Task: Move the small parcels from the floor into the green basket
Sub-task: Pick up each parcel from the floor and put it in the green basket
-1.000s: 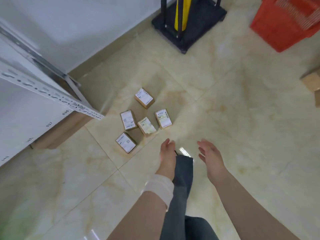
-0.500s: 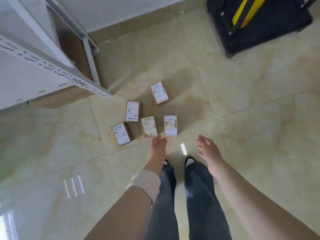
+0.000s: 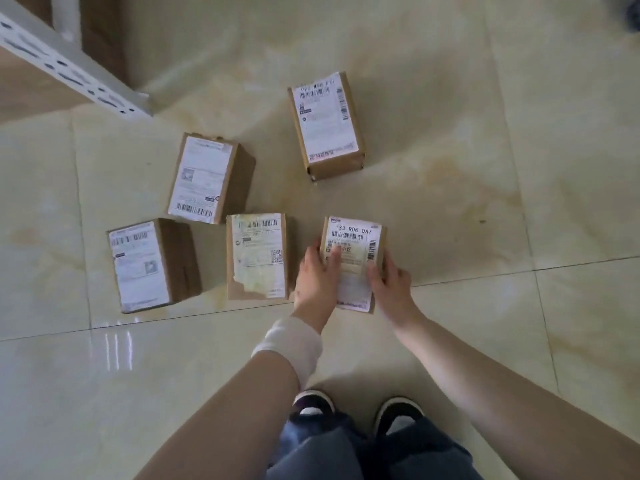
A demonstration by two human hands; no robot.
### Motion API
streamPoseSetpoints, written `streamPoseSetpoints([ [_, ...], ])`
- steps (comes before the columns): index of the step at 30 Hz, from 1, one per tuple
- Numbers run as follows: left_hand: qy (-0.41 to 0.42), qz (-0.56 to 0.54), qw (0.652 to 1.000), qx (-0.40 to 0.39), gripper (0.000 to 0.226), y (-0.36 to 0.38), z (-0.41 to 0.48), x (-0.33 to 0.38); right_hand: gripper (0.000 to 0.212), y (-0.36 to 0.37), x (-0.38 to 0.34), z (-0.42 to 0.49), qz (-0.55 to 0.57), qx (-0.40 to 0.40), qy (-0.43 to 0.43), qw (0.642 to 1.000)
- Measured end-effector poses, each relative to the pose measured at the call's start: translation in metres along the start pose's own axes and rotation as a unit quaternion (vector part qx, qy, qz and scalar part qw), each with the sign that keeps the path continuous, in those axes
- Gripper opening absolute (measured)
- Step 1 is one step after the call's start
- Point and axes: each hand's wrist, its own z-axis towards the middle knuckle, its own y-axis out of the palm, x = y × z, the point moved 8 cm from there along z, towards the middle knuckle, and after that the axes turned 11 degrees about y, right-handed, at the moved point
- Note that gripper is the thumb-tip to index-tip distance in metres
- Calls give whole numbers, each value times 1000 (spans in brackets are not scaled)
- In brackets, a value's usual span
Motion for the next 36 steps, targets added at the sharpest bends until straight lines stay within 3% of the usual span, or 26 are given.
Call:
streamPoseSetpoints([
  [3,15,-40,999,-11,52,8,13,-16,86,6,5,14,2,23,-42,999],
  [5,26,-85,996,-10,49,9,12,-18,92,9,13,25,8,26,-66,997],
  [8,28,-140,990,-8,43,9,6,-13,69,5,19,33,21,32,-75,996],
  [11,16,-206,978,-18,43,3,-18,5,14,-5,-9,-7,86,-1,-83,993],
  [15,6,-285,957,-44,49,-29,-80,51,23,-22,-48,-90,89,-38,-73,993],
  [22,6,-394,917,57,49,-194,-259,152,42,-8,-149,-321,50,-78,-68,993],
  [26,10,-434,890,139,51,-304,-362,182,36,35,-201,-454,26,-115,-77,990],
  [31,17,-479,850,219,52,-420,-456,160,35,124,-232,-573,-36,-151,-116,981],
  [36,1,-538,790,294,50,-523,-531,76,28,252,-214,-660,-106,-190,-115,969],
])
